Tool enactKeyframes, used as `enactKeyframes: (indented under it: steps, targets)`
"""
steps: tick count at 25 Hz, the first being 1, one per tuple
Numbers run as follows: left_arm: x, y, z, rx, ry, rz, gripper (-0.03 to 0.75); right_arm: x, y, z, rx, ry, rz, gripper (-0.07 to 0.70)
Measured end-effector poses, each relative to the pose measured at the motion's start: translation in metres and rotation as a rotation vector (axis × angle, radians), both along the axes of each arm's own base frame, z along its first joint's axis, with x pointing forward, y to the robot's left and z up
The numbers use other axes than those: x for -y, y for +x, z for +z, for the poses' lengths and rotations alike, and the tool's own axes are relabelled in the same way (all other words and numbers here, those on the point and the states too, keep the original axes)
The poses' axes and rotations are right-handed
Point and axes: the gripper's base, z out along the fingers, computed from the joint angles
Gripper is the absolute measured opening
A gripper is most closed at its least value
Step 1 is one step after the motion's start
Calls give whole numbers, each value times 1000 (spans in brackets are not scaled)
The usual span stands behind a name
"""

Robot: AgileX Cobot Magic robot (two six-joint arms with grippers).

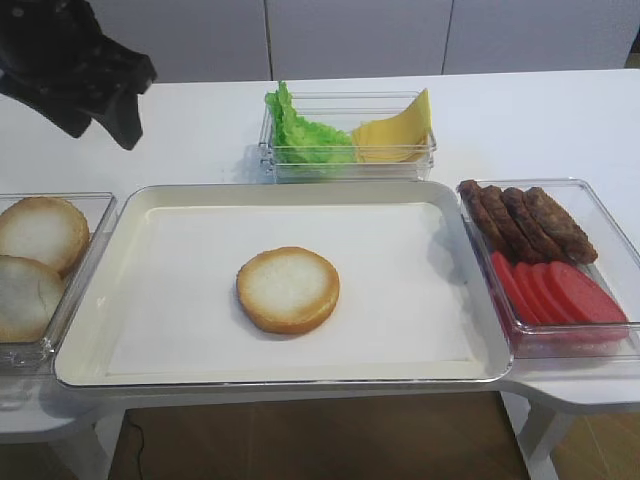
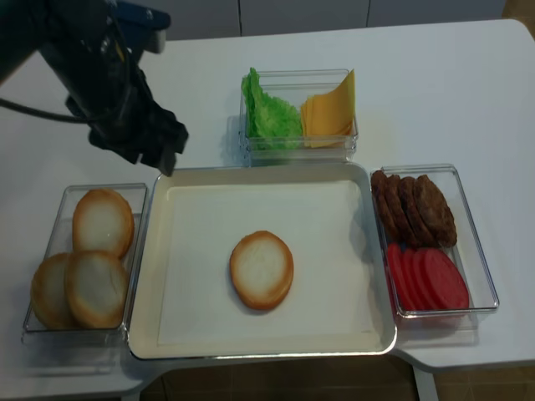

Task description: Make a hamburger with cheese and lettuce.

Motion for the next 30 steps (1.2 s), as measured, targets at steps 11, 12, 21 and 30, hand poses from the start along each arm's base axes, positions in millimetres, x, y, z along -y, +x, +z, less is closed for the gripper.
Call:
enactKeyframes:
  steps: [11, 12, 21, 30]
  targets:
    - [-33, -51, 36, 111, -19, 115, 402, 0, 0, 0, 0, 0, 0, 474]
    - [-35, -57, 37, 115, -18, 127, 402, 0, 0, 0, 0, 0, 0, 474]
    - [-61, -133, 30, 159, -13, 191, 402, 0, 0, 0, 0, 0, 0, 474]
    - [-93, -222, 22, 334, -32, 279, 402, 0, 0, 0, 0, 0, 0, 474]
